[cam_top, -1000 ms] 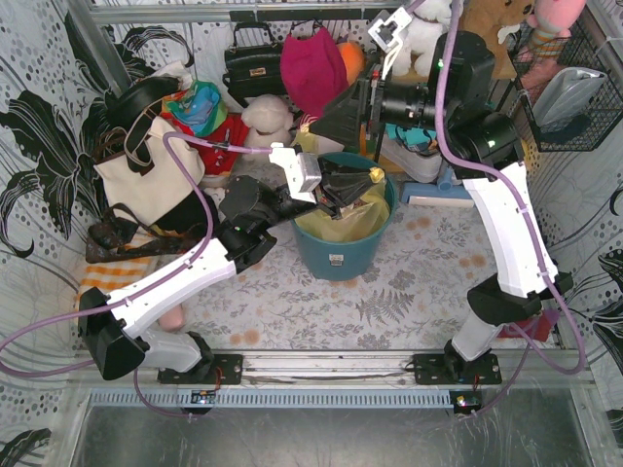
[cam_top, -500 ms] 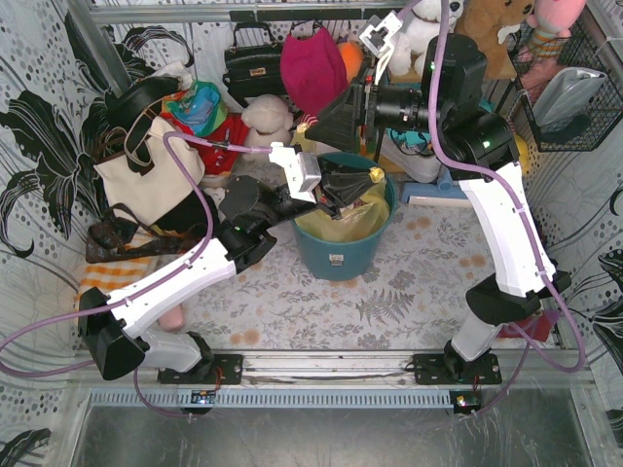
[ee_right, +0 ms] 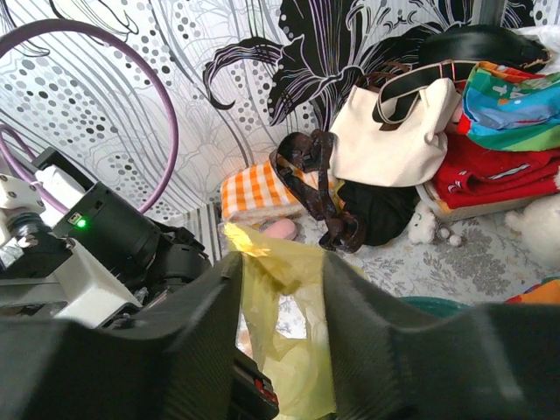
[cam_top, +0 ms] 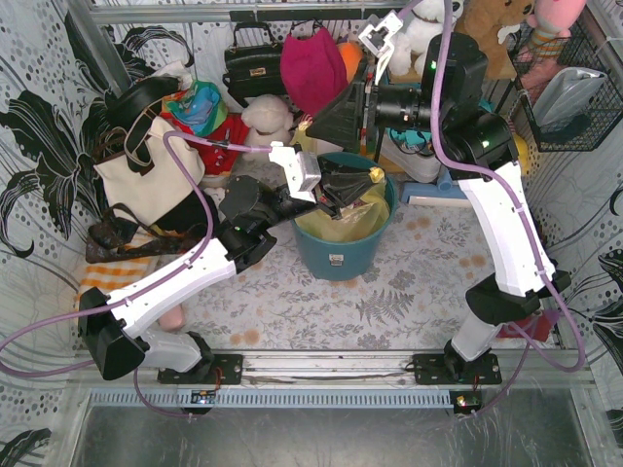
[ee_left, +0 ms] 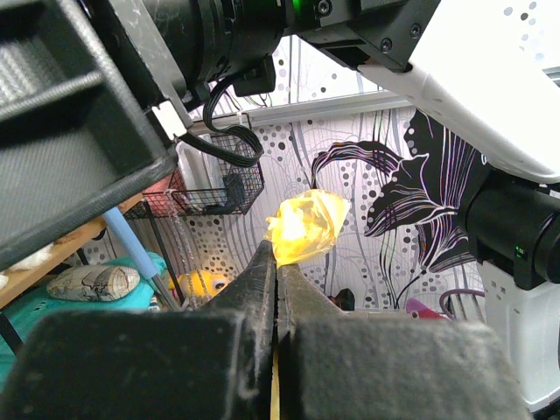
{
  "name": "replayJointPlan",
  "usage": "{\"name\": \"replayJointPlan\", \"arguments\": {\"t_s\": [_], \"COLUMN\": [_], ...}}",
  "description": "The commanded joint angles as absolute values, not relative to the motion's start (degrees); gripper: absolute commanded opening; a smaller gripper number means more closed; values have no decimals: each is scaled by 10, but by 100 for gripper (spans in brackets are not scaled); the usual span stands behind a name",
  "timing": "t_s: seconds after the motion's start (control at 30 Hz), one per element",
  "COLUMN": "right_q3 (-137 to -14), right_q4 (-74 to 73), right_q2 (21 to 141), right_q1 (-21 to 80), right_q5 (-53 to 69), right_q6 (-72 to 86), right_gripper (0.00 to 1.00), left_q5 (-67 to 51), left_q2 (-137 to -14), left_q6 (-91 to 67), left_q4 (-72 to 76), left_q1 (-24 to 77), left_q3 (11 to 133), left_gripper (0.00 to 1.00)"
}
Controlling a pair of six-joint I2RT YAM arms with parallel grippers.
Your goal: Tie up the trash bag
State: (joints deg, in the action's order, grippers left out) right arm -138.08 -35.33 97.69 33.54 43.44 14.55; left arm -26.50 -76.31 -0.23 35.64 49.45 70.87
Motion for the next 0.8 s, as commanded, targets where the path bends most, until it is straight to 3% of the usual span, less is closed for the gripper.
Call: {"name": "replayJointPlan", "arguments": {"t_s": [0.0, 0.17, 0.2, 0.4, 0.77], "right_q3": [-1382, -1390, -1391, -1385, -1377], "right_q4": [-339, -335, -332, -305, -322], "right_q2": [986, 985, 985, 975, 959], "right_q1": [340, 340, 340, 339, 340], "right_q5": [448, 421, 404, 264, 189], "right_q6": [148, 156, 160, 193, 205], "right_gripper": [37, 3, 0, 0, 0], "left_q5": [-257, -255, -252, -207, -163], "left_q2": [-755, -754, -753, -750, -769], "left_q6": [-6, -7, -7, -1, 31], "left_q4": [383, 383, 383, 398, 397], "left_q1": [496, 496, 496, 496, 495], "left_q3": [712, 713, 713, 714, 755], "left_gripper": [0, 0, 0, 0, 0]}}
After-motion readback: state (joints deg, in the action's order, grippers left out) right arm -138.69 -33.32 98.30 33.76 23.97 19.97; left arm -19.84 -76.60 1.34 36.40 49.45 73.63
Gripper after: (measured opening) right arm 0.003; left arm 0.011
